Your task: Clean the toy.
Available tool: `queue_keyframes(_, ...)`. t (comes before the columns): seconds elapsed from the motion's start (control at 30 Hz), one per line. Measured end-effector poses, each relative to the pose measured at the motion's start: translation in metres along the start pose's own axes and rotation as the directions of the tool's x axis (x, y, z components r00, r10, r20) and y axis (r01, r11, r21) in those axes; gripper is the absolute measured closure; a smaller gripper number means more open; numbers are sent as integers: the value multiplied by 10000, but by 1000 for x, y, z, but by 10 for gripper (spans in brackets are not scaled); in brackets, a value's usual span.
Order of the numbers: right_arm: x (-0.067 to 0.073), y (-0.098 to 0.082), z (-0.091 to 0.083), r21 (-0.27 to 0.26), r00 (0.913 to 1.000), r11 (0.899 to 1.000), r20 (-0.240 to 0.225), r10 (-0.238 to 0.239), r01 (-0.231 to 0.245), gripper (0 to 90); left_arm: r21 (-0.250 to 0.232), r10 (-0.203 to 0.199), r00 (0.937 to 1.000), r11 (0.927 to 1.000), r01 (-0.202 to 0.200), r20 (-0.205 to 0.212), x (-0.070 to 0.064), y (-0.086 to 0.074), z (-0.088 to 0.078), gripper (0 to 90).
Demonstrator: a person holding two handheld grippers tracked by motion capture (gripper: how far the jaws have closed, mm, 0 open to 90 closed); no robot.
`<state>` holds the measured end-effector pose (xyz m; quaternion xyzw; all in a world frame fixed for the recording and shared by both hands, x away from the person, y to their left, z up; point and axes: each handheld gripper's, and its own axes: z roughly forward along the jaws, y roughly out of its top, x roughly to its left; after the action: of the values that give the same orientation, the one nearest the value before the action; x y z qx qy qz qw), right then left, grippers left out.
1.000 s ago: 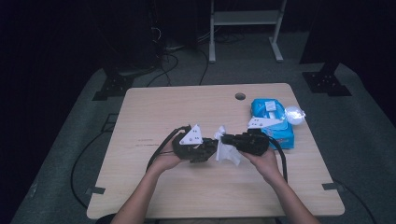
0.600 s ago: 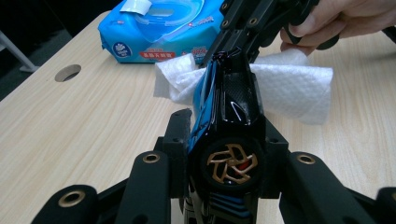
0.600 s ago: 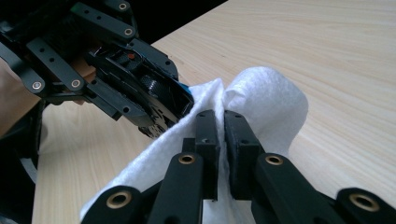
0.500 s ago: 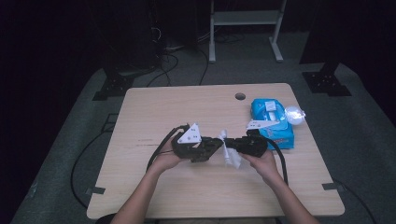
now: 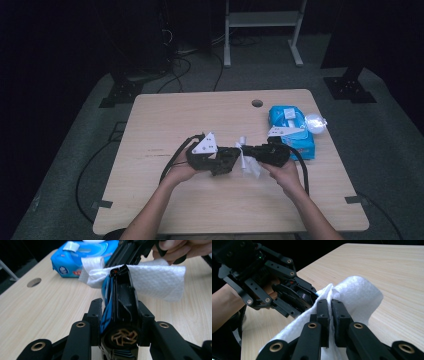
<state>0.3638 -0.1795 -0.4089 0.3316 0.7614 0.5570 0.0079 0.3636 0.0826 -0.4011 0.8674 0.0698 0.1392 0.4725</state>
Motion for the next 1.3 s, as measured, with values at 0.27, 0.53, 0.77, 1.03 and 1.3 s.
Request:
queue_keyframes(0.27,4,2,-1,-117,9999,9999,-147,-68,67,841,38,-4,10000,10000,4,-47,0,1,0,637)
queue_keyframes(0.53,13,7,2,-128,9989,9989,-83,-463,462,844,60,83,9998,9999,-81,-198,-1,1,0,643)
queue_keyframes(0.77,19,12,-2,-299,9979,9975,-62,-641,638,844,13,153,9998,9999,-153,-84,-4,2,1,644)
queue_keyframes(1.03,31,19,-3,-586,9934,9933,-522,-1025,995,843,148,403,9992,9991,-401,-77,-8,5,4,643)
queue_keyframes(1.3,4,4,-1,-160,9996,9997,-193,-204,201,843,-14,-60,9998,10000,60,-172,1,-1,-3,644)
